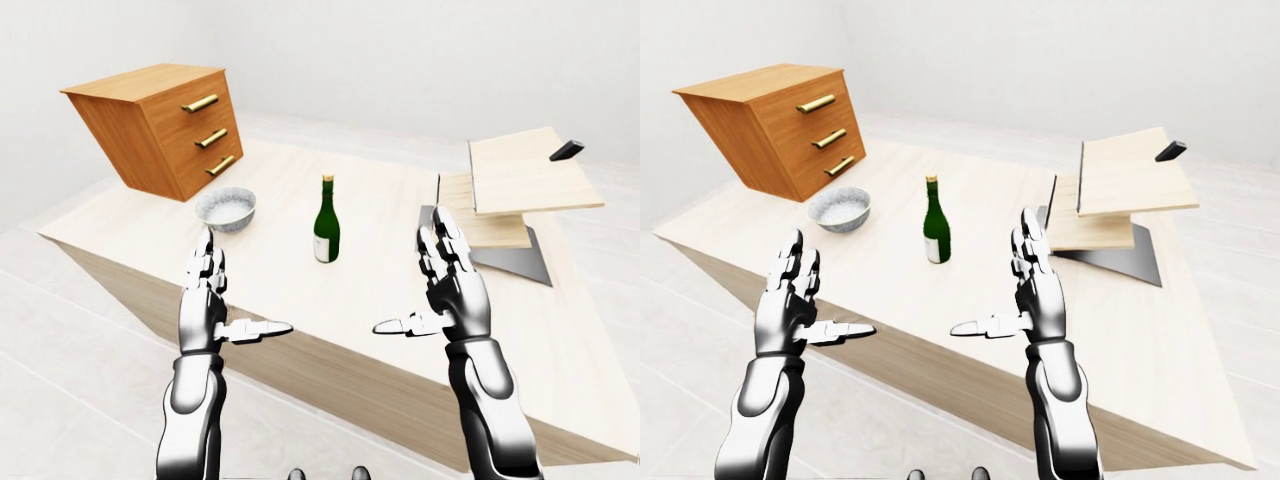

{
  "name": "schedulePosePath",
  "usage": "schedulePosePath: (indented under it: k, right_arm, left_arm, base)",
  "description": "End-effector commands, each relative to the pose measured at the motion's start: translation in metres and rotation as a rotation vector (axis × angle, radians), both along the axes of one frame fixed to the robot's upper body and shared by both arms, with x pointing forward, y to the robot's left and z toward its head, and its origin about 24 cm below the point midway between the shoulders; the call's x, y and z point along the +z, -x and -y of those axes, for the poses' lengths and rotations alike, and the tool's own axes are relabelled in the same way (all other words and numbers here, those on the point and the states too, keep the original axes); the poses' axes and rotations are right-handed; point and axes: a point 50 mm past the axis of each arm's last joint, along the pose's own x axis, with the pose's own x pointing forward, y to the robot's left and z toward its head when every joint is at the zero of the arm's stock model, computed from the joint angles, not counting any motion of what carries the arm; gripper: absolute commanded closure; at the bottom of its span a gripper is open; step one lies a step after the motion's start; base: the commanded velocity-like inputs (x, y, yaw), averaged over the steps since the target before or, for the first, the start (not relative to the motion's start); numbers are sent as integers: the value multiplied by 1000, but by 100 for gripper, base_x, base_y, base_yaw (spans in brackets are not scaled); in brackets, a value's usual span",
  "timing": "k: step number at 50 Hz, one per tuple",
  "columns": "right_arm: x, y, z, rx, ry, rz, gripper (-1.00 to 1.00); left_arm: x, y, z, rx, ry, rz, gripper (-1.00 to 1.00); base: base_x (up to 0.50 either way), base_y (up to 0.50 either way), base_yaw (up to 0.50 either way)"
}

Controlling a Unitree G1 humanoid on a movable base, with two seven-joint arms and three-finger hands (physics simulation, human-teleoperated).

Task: Put the wine bottle on the wine rack.

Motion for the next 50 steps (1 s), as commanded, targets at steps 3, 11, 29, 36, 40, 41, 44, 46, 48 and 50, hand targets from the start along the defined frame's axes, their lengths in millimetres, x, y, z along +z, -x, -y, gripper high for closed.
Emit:
schedulePosePath:
  k: [3,11,29,36,40,41,44,46,48,50]
  right_arm:
    - [3,-2,-1,-11,-7,11,-100]
    - [11,1,-2,-7,-23,50,-100]
    - [10,4,-4,20,-40,42,-100]
    - [8,3,-4,11,-40,36,-100]
    - [9,3,-3,3,-43,41,-100]
    - [9,3,-3,3,-43,41,-100]
    - [11,3,-3,6,-50,46,-100]
    - [10,3,-3,6,-49,44,-100]
    - [9,2,-4,7,-44,40,-100]
    - [9,2,-3,6,-46,40,-100]
  left_arm:
    - [-1,1,-1,-1,2,-4,-100]
    - [3,1,-2,2,-3,12,-100]
    - [-5,-1,-4,7,11,-21,-100]
    - [-12,-2,-4,6,16,-51,-100]
    - [-10,-1,-4,7,14,-40,-100]
    - [-9,-1,-4,7,14,-40,-100]
    - [-9,-1,-4,8,15,-38,-100]
    - [-10,-1,-3,7,14,-41,-100]
    - [-10,0,-3,7,15,-42,-100]
    - [-10,0,-3,8,15,-42,-100]
  base:
    - [0,0,50]
    - [-1,2,12]
    - [23,-5,0]
    - [33,-4,0]
    - [0,0,0]
    - [0,0,0]
    - [0,0,0]
    - [0,0,0]
    - [13,-1,0]
    - [35,2,0]
